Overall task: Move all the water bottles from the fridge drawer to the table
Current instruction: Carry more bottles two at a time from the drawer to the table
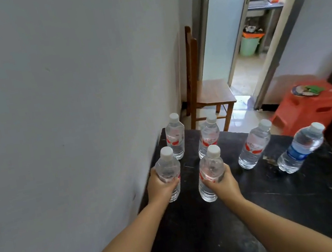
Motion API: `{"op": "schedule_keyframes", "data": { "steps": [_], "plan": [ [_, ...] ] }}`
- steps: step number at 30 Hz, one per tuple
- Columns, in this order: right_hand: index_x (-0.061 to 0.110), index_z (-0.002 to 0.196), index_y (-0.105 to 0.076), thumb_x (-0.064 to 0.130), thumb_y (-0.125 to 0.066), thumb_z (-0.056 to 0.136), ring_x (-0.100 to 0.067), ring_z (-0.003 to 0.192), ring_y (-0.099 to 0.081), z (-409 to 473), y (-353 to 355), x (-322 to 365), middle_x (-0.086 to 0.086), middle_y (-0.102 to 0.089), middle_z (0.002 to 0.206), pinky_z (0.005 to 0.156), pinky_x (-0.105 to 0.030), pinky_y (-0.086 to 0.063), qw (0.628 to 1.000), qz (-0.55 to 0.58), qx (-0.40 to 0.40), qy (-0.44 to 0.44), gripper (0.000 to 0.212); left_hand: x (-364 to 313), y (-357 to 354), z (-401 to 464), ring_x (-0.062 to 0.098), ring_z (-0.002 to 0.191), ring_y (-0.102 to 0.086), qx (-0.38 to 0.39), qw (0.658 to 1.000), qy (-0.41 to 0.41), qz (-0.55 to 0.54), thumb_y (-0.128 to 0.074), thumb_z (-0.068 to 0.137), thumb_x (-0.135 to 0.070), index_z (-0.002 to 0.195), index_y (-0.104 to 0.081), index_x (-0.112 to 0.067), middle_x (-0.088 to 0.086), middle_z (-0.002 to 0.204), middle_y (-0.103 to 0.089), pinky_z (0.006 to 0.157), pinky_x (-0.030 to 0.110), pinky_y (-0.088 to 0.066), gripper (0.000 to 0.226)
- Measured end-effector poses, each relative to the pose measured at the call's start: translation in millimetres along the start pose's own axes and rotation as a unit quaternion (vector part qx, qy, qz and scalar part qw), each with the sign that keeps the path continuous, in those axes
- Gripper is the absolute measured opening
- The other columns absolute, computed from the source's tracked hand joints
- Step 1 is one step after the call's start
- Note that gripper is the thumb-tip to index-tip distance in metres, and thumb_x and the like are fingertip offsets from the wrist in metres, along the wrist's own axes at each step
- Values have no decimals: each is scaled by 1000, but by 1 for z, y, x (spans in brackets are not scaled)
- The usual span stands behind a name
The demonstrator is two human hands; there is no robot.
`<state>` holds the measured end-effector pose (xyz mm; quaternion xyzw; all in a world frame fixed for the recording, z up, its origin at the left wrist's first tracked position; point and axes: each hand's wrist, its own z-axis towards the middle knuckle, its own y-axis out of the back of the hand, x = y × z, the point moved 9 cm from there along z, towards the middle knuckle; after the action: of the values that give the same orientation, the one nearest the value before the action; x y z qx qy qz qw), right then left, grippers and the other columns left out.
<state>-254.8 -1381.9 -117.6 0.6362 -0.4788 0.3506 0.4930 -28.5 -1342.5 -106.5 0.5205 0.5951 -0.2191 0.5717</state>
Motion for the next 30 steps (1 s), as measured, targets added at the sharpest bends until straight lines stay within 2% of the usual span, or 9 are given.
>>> {"op": "schedule_keyframes", "data": {
  "steps": [3,6,8,13,17,21,23,26,30],
  "plan": [
    [27,128,-44,21,-81,75,-15,101,-61,8,-5,-9,5,-63,107,85,-27,-45,1000,2,-8,1,65,7,-10,8,10,99,-57,-15,1000,-18,-19,-82,71,-18,116,-49,-20,-5,108,-61,84,23,-43,56],
    [23,130,-42,16,-79,76,-15,99,-60,12,-6,-13,4,-62,106,82,-24,-42,1000,-1,-12,0,66,17,-17,12,9,98,-60,-21,999,-27,-19,-83,70,-16,116,-52,-18,-10,103,-61,76,9,-42,55],
    [23,131,-40,15,-79,77,-15,99,-59,14,-6,-15,5,-61,106,82,-24,-42,1000,-7,-11,5,67,22,-18,15,7,99,-58,-24,999,-25,-23,-81,71,-13,118,-51,-19,-12,103,-58,74,6,-38,56],
    [25,133,-39,17,-80,75,-16,105,-60,10,-4,-26,4,-61,113,85,-26,-43,1000,-21,-12,2,72,24,-19,22,8,105,-51,-8,1000,-11,-16,-81,72,-14,125,-47,-16,-9,111,-54,89,22,-39,63],
    [22,137,-35,18,-79,76,-17,108,-57,9,-4,-28,1,-58,119,87,-28,-42,999,-32,-5,-11,75,26,-21,24,8,105,-51,-1,1000,14,12,-81,72,-15,128,-47,-14,-3,117,-56,89,22,-37,65],
    [19,140,-31,21,-79,76,-21,118,-53,13,-6,-31,-1,-52,128,95,-33,-44,998,-43,13,-36,80,27,-17,19,25,125,-52,27,997,33,59,-82,67,-21,136,-41,-15,5,133,-53,98,32,-41,81],
    [18,142,-31,22,-79,75,-23,122,-52,12,-7,-33,-4,-50,134,99,-36,-45,997,-51,22,-53,81,21,-10,12,27,128,-49,34,996,22,78,-81,69,-24,139,-37,-17,5,138,-49,103,37,-40,83],
    [13,142,-32,21,-77,76,-26,121,-52,5,-7,-30,-11,-48,137,92,-31,-45,994,-77,29,-69,80,3,2,0,24,127,-49,37,993,-17,107,-77,76,-20,138,-36,-15,5,137,-50,100,32,-41,75],
    [9,143,-29,21,-73,80,-29,123,-51,-19,-3,-11,-13,-46,138,93,-32,-43,993,-95,21,-64,77,-21,19,-20,24,121,-53,37,988,-60,136,-74,79,-19,134,-41,-12,8,132,-53,93,27,-42,65]
  ]
}}
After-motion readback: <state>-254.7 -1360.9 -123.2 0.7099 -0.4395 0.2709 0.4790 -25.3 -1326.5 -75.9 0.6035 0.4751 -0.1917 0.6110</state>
